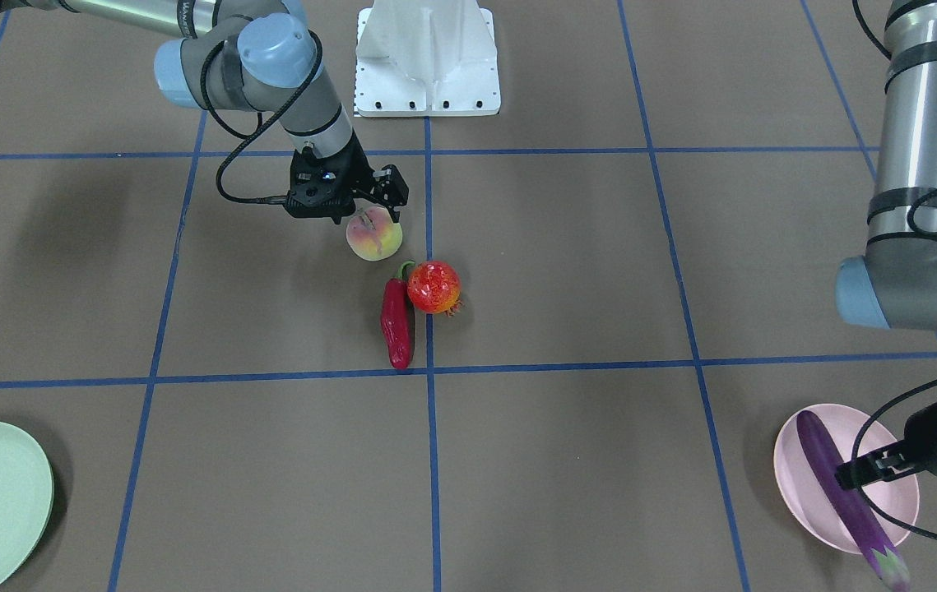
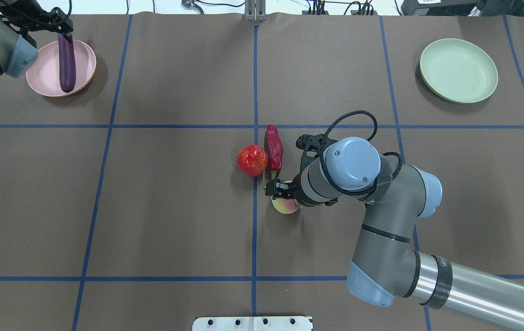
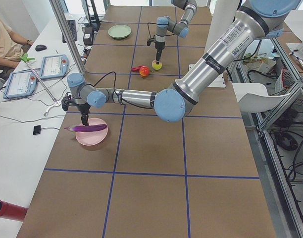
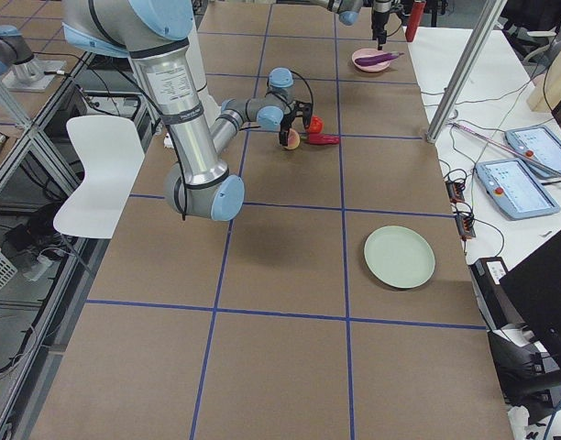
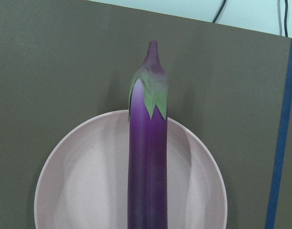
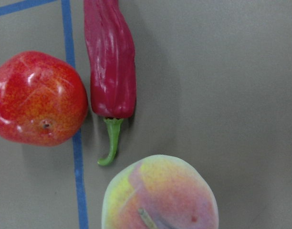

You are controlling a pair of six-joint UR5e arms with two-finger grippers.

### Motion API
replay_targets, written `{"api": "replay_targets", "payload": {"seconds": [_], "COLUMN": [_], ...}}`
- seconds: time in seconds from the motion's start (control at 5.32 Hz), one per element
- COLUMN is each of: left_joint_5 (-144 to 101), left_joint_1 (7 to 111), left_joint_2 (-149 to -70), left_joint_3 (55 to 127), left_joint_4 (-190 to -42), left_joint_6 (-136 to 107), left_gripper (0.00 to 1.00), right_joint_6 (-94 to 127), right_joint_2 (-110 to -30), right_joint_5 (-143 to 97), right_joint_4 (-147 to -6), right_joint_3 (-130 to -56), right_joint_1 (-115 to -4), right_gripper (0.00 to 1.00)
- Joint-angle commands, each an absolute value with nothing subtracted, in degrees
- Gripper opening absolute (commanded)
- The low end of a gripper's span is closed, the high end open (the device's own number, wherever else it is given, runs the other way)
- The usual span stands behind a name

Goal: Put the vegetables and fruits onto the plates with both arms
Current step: 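Release the eggplant on the pink plate while the right gripper grasps the peach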

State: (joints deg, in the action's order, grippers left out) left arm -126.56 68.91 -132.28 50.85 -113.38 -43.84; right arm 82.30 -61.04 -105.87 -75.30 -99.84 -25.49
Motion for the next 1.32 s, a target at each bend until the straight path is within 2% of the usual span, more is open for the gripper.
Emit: {"api": "replay_targets", "payload": {"seconds": [0.0,0.19,0.38,0.56,0.75,0.94,1.13], "left_joint_5": [-126.6,-126.6,-126.6,-126.6,-126.6,-126.7,-128.5], "left_joint_1": [68.9,68.7,68.5,67.5,65.0,62.5,58.8], "left_joint_2": [-132.3,-131.1,-131.2,-131.4,-131.6,-131.6,-131.6], "left_joint_3": [51.1,52.5,53.0,55.3,58.0,62.1,67.4], "left_joint_4": [-113.3,-113.2,-113.1,-113.0,-113.1,-113.2,-113.3], "left_joint_6": [-43.9,-44.2,-46.1,-50.0,-56.0,-62.9,-73.4], "left_gripper": [1.00,1.00,1.00,1.00,1.00,1.00,1.00], "right_joint_6": [82.3,82.2,82.3,82.5,82.4,82.3,81.2], "right_joint_2": [-60.0,-59.9,-59.9,-59.9,-60.2,-61.1,-62.3], "right_joint_5": [-105.1,-105.1,-105.1,-105.2,-106.0,-110.9,-116.1], "right_joint_4": [-75.3,-75.3,-75.2,-75.1,-75.3,-76.2,-76.2], "right_joint_3": [-98.0,-97.6,-97.6,-98.2,-99.9,-103.1,-103.3], "right_joint_1": [-25.5,-25.5,-25.5,-25.8,-27.4,-32.4,-39.4], "right_gripper": [1.00,0.99,0.72,0.01,0.00,0.00,0.00]}}
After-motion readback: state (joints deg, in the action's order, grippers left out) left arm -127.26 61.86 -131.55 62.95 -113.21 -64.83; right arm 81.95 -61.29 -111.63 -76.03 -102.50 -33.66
